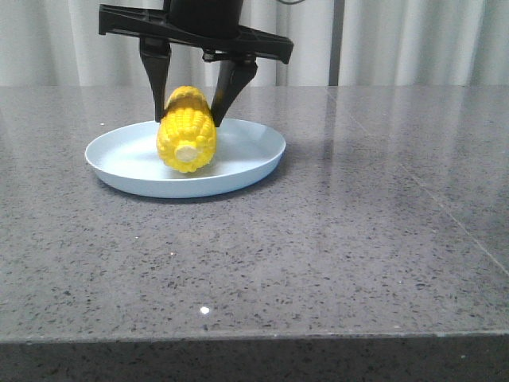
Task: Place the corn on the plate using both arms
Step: 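Lower the corn onto the plate, open the right gripper and withdraw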
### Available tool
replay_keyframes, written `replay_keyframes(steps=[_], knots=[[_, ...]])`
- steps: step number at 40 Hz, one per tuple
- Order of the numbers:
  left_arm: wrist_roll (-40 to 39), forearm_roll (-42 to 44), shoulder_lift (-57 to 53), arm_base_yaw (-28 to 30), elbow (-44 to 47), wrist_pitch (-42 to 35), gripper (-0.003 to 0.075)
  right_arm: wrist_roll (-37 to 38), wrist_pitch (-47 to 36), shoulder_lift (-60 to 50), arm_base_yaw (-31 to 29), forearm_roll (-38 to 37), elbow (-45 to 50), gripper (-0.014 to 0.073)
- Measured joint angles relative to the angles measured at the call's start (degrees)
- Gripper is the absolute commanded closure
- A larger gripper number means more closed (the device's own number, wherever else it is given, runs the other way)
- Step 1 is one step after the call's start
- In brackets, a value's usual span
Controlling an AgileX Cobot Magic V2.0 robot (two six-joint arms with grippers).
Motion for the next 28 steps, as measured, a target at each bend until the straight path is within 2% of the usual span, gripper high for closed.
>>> replay_keyframes(steps=[14, 21, 25, 28], knots=[[0.00, 0.00, 0.00, 0.00, 0.00, 0.00, 0.0741, -0.15, 0.00, -0.97, 0.00, 0.43, -3.53, 0.0115], [0.00, 0.00, 0.00, 0.00, 0.00, 0.00, 0.0741, -3.11, 0.02, -4.47, -1.27, 1.68, -3.75, 0.0120], [0.00, 0.00, 0.00, 0.00, 0.00, 0.00, 0.0741, -5.76, 0.12, -7.04, -2.05, 2.15, -3.50, 0.0186], [0.00, 0.00, 0.00, 0.00, 0.00, 0.00, 0.0741, -7.48, 0.12, -9.41, -2.57, 2.29, -2.16, 0.0290]])
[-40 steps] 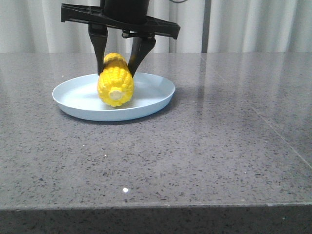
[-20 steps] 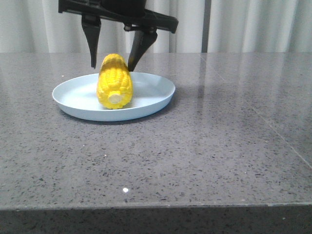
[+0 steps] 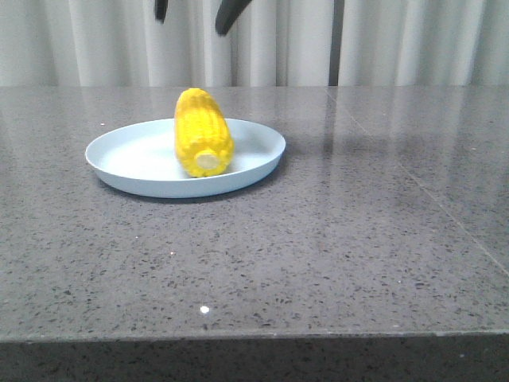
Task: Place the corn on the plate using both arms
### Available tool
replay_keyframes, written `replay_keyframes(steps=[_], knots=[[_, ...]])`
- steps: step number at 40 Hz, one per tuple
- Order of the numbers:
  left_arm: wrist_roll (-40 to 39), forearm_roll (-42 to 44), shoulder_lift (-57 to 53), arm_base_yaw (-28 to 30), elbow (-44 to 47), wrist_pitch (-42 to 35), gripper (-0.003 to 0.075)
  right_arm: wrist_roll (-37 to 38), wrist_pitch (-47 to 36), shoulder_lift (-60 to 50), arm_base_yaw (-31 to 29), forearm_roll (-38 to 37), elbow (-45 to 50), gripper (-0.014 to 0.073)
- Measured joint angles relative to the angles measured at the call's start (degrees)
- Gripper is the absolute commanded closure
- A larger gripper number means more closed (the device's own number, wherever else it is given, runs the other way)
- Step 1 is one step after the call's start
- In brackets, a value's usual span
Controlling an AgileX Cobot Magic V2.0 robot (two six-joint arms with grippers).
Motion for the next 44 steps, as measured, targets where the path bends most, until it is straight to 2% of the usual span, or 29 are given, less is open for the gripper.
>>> replay_keyframes(steps=[5, 9, 13, 18, 30, 40, 44], knots=[[0.00, 0.00, 0.00, 0.00, 0.00, 0.00, 0.0741, -2.16, 0.00, -4.34, -1.77, -0.02, 4.35, 0.0422], [0.00, 0.00, 0.00, 0.00, 0.00, 0.00, 0.0741, -2.64, 0.00, -8.48, -3.96, -1.59, 9.01, 0.0466], [0.00, 0.00, 0.00, 0.00, 0.00, 0.00, 0.0741, -2.86, 0.00, -13.30, -6.74, -5.13, 15.12, 0.0529], [0.00, 0.00, 0.00, 0.00, 0.00, 0.00, 0.0741, -3.00, 0.00, -21.68, -11.25, -10.65, 24.05, 0.0669], [0.00, 0.00, 0.00, 0.00, 0.00, 0.00, 0.0741, -3.61, 0.00, -44.07, -21.34, -14.89, 46.77, 0.0656], [0.00, 0.00, 0.00, 0.00, 0.00, 0.00, 0.0741, -3.82, -7.18, -64.24, -22.44, -16.04, 66.23, 0.0656], [0.00, 0.00, 0.00, 0.00, 0.00, 0.00, 0.0741, -4.15, -13.26, -72.84, -22.44, -17.41, 73.87, 0.0659]])
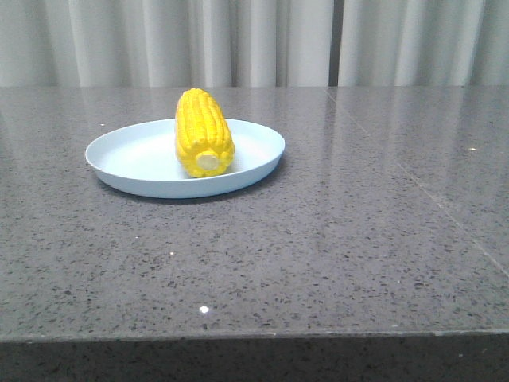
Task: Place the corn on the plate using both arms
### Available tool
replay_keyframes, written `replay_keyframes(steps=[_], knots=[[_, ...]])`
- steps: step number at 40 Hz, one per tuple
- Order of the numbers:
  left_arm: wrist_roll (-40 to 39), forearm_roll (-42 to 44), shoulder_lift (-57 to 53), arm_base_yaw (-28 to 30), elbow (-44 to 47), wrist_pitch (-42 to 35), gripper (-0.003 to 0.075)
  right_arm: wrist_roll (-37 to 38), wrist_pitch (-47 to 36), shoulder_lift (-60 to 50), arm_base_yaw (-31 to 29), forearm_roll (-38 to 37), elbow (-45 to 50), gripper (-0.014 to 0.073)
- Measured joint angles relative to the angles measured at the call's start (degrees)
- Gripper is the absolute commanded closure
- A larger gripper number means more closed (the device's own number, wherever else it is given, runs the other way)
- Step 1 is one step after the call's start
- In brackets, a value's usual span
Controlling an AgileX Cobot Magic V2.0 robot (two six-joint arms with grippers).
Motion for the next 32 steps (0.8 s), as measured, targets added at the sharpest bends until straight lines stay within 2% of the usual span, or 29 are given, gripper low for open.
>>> replay_keyframes(steps=[9, 14, 19, 32], knots=[[0.00, 0.00, 0.00, 0.00, 0.00, 0.00, 0.0741, -0.78, -21.15, -22.79, 0.00, -3.18, 18.00, 0.0661], [0.00, 0.00, 0.00, 0.00, 0.00, 0.00, 0.0741, -1.03, -29.46, -32.82, 0.00, -3.69, 25.75, 0.0661], [0.00, 0.00, 0.00, 0.00, 0.00, 0.00, 0.0741, -1.03, -31.27, -37.75, 0.00, -3.81, 29.99, 0.0661], [0.00, 0.00, 0.00, 0.00, 0.00, 0.00, 0.0741, -1.03, -31.49, -38.30, 0.00, -3.91, 30.57, 0.0661]])
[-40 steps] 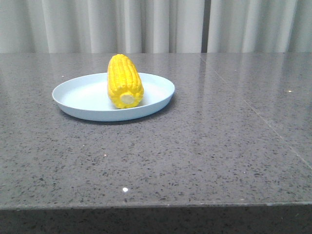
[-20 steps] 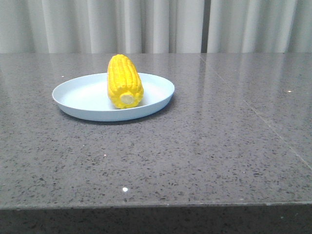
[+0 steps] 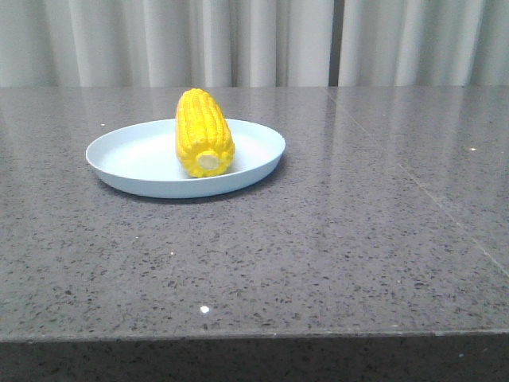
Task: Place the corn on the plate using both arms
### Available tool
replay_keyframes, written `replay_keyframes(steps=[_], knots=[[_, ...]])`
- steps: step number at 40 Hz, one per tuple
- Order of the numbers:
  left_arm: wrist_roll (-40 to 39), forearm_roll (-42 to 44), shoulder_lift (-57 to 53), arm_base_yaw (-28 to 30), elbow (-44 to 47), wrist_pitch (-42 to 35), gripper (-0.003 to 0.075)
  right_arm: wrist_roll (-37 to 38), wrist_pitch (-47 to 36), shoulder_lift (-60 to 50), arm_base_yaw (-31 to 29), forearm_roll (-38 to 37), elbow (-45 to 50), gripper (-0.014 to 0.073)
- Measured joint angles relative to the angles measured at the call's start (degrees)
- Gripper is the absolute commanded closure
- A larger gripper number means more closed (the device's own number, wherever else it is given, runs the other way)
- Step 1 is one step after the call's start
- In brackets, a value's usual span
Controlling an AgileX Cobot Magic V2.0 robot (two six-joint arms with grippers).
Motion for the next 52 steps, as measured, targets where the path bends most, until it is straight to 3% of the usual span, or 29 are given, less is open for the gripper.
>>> replay_keyframes(steps=[36, 52], knots=[[0.00, 0.68, -1.11, 0.00, 0.75, -0.24, 0.0741, -0.02, -0.12, 0.00, 0.00, 0.00, 0.00, 0.0661], [0.00, 2.14, -15.26, 2.96, 18.55, -10.98, 0.0741, -0.12, -0.24, 0.00, 0.00, 0.00, 0.00, 0.0661]])
